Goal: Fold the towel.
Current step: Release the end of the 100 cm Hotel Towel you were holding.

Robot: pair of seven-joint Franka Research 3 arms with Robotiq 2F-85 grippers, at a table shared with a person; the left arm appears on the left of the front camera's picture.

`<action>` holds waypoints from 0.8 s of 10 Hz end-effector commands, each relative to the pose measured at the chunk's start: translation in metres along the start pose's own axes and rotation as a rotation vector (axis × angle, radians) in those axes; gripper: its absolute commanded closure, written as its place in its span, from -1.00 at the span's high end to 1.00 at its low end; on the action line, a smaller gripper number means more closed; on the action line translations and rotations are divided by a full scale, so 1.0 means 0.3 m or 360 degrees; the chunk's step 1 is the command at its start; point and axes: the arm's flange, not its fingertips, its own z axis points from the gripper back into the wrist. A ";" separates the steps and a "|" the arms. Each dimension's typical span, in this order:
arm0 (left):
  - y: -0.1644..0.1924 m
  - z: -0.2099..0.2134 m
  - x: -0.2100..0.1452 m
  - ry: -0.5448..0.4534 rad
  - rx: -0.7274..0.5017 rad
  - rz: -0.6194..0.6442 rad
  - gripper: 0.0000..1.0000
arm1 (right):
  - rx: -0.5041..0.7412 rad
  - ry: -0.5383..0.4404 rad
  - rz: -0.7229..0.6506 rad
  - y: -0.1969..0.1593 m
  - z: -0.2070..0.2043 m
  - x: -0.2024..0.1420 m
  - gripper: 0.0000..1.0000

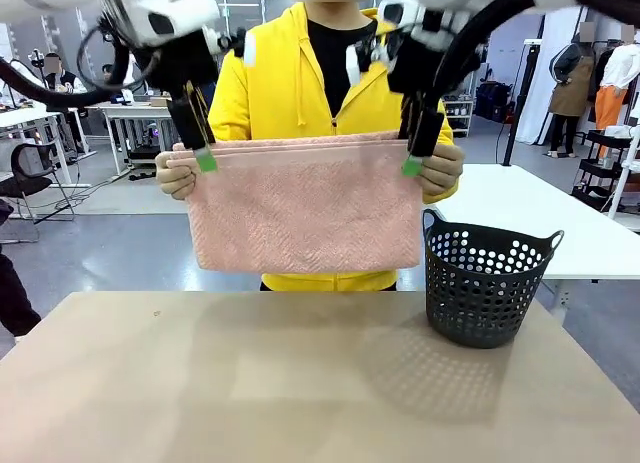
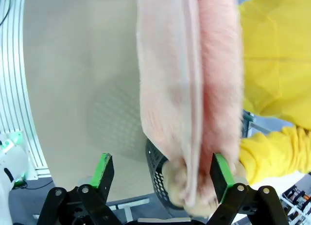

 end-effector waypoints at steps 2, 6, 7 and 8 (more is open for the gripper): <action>-0.069 0.181 -0.050 0.0000 0.0082 0.0396 1.00 | -0.0093 -0.0133 -0.0463 0.036 0.207 -0.060 1.00; -0.243 0.351 -0.216 -0.0157 0.0472 0.1082 1.00 | -0.0412 -0.0197 -0.1107 0.182 0.364 -0.144 1.00; -0.275 0.375 -0.257 -0.0250 0.0559 0.1145 1.00 | -0.0487 -0.0265 -0.1174 0.209 0.380 -0.163 1.00; -0.297 0.392 -0.300 -0.0371 0.0671 0.1133 1.00 | -0.0548 -0.0321 -0.1250 0.230 0.382 -0.179 1.00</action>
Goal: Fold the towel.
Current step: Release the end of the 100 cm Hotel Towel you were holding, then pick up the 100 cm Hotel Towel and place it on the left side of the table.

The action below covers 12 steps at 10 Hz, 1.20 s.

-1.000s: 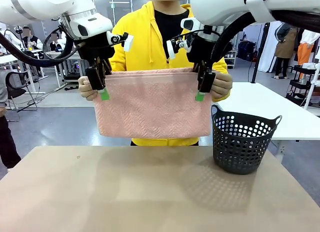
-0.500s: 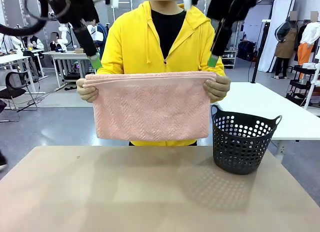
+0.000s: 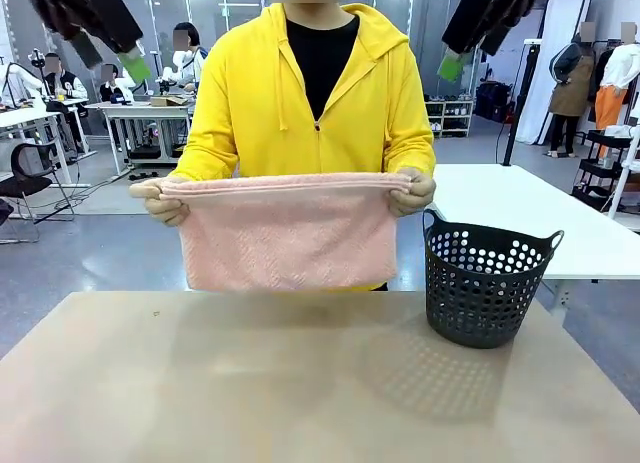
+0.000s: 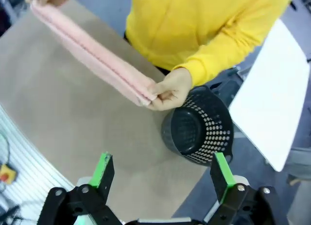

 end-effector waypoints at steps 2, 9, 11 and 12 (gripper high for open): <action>0.005 -0.062 -0.187 -0.0260 0.0141 -0.0032 1.00 | -0.0130 -0.0165 -0.0128 0.052 -0.061 -0.116 1.00; 0.015 -0.019 -0.148 -0.0236 0.0112 0.0002 1.00 | -0.0092 -0.0151 -0.0097 0.033 -0.035 -0.085 1.00; 0.015 -0.019 -0.148 -0.0236 0.0112 0.0002 1.00 | -0.0092 -0.0151 -0.0097 0.033 -0.035 -0.085 1.00; 0.015 -0.019 -0.148 -0.0236 0.0112 0.0002 1.00 | -0.0092 -0.0151 -0.0097 0.033 -0.035 -0.085 1.00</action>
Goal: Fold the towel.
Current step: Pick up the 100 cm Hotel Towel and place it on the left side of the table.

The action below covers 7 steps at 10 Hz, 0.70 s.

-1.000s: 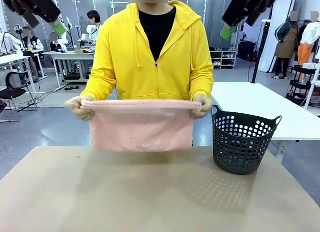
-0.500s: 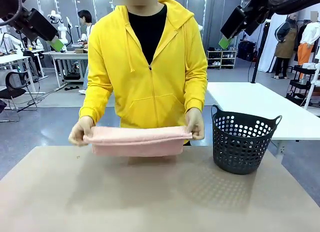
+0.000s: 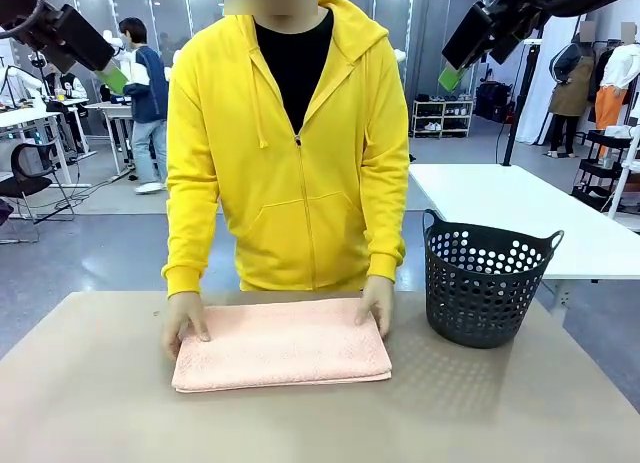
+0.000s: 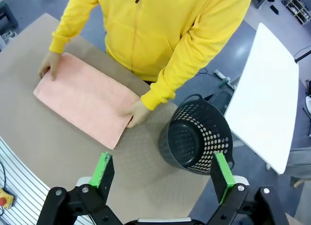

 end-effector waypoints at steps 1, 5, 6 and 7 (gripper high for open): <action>0.000 0.010 0.008 0.0035 0.0009 0.0012 1.00 | -0.0010 0.0017 -0.0010 -0.006 -0.001 0.001 1.00; 0.000 0.010 0.008 0.0035 0.0009 0.0012 1.00 | -0.0010 0.0017 -0.0010 -0.006 -0.001 0.001 1.00; 0.000 0.010 0.008 0.0035 0.0009 0.0012 1.00 | -0.0010 0.0017 -0.0010 -0.006 -0.001 0.001 1.00; 0.000 0.010 0.008 0.0035 0.0009 0.0012 1.00 | -0.0010 0.0017 -0.0010 -0.006 -0.001 0.001 1.00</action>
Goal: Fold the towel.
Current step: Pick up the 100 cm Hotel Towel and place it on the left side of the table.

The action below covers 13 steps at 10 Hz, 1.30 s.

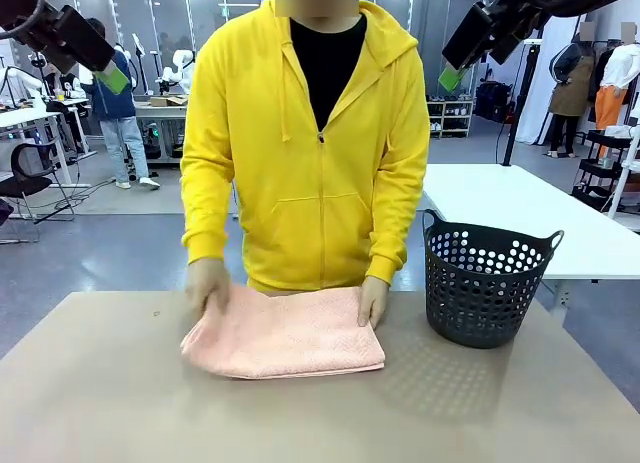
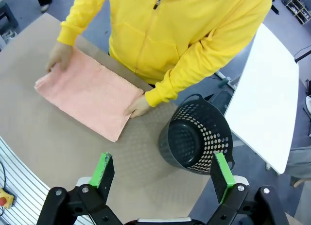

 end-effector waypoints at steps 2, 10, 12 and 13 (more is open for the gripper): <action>0.000 0.011 0.009 0.0034 0.0009 0.0012 1.00 | -0.0010 0.0015 -0.0010 -0.006 -0.001 0.001 1.00; 0.000 0.011 0.009 0.0034 0.0009 0.0012 1.00 | -0.0010 0.0015 -0.0010 -0.006 -0.001 0.001 1.00; 0.000 0.011 0.009 0.0034 0.0009 0.0012 1.00 | -0.0010 0.0015 -0.0010 -0.006 -0.001 0.001 1.00; 0.000 0.011 0.009 0.0034 0.0009 0.0012 1.00 | -0.0010 0.0015 -0.0010 -0.006 -0.001 0.001 1.00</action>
